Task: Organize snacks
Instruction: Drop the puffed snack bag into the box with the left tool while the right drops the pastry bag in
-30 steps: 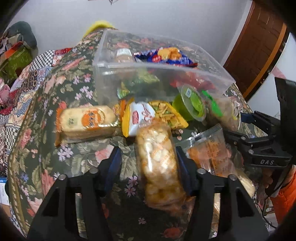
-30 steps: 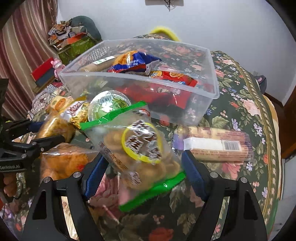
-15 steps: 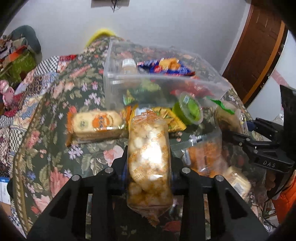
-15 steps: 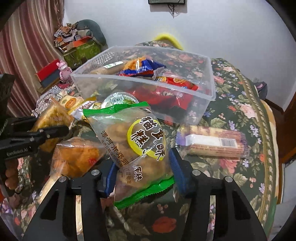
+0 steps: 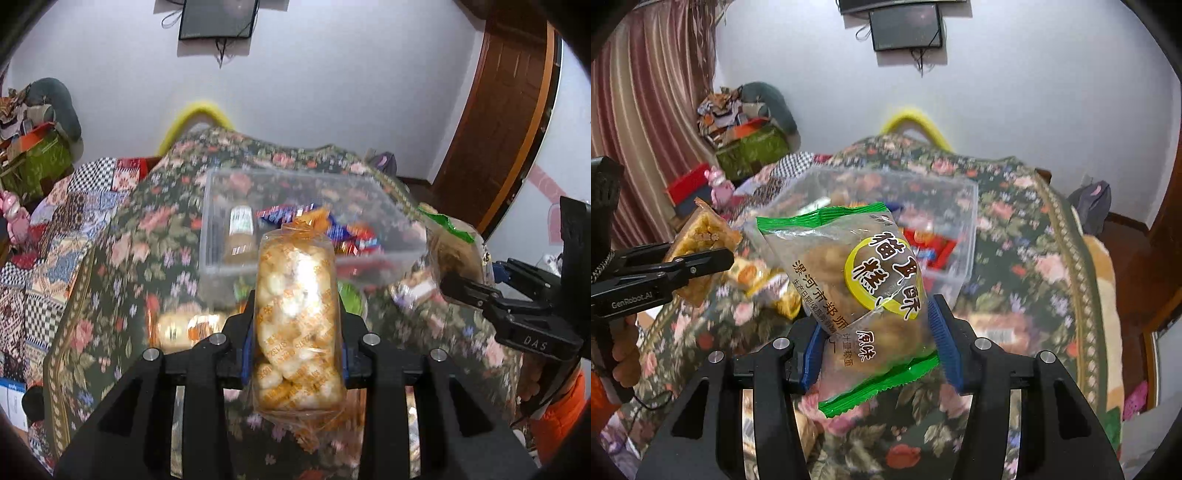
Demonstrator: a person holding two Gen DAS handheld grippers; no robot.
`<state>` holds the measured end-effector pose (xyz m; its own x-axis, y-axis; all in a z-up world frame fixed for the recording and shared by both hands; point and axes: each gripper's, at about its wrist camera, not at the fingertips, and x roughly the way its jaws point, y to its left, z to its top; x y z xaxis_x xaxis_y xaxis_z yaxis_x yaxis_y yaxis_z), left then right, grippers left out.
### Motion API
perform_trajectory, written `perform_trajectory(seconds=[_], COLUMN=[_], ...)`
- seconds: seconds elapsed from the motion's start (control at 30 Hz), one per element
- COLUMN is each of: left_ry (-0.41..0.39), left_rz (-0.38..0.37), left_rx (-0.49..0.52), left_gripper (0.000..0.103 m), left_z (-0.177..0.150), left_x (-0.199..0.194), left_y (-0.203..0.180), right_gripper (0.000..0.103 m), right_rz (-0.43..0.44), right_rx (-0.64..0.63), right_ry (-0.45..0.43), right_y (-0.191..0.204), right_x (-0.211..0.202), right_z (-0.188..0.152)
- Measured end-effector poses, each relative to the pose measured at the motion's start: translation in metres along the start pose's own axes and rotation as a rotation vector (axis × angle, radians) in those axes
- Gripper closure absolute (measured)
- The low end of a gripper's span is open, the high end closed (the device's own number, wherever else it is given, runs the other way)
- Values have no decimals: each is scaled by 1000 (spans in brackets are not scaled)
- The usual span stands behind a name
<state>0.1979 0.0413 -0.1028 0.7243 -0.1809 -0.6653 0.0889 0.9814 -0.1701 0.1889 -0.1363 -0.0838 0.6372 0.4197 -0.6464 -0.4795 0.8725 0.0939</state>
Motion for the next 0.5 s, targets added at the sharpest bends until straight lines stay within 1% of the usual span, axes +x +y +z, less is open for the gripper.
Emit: perform_trajectory(seconds=[0.17,0.3,0.5], left_ry=[-33,-39,-38], left_rz=[11,13,34], left_rx=[12,7,0], left_gripper=[69,69,69], left_z=[24,38,55], left_x=[7,18,38], left_y=[-5,-4,-1], right_gripper=[54,54,54], right_rz=[-17,-29,-41], right_rx=[-5,-3,14], right_ry=[-31,-40,-6], right_y=[-1,-2,-8], right_x=[3,9,35], right_z=[19,29,41])
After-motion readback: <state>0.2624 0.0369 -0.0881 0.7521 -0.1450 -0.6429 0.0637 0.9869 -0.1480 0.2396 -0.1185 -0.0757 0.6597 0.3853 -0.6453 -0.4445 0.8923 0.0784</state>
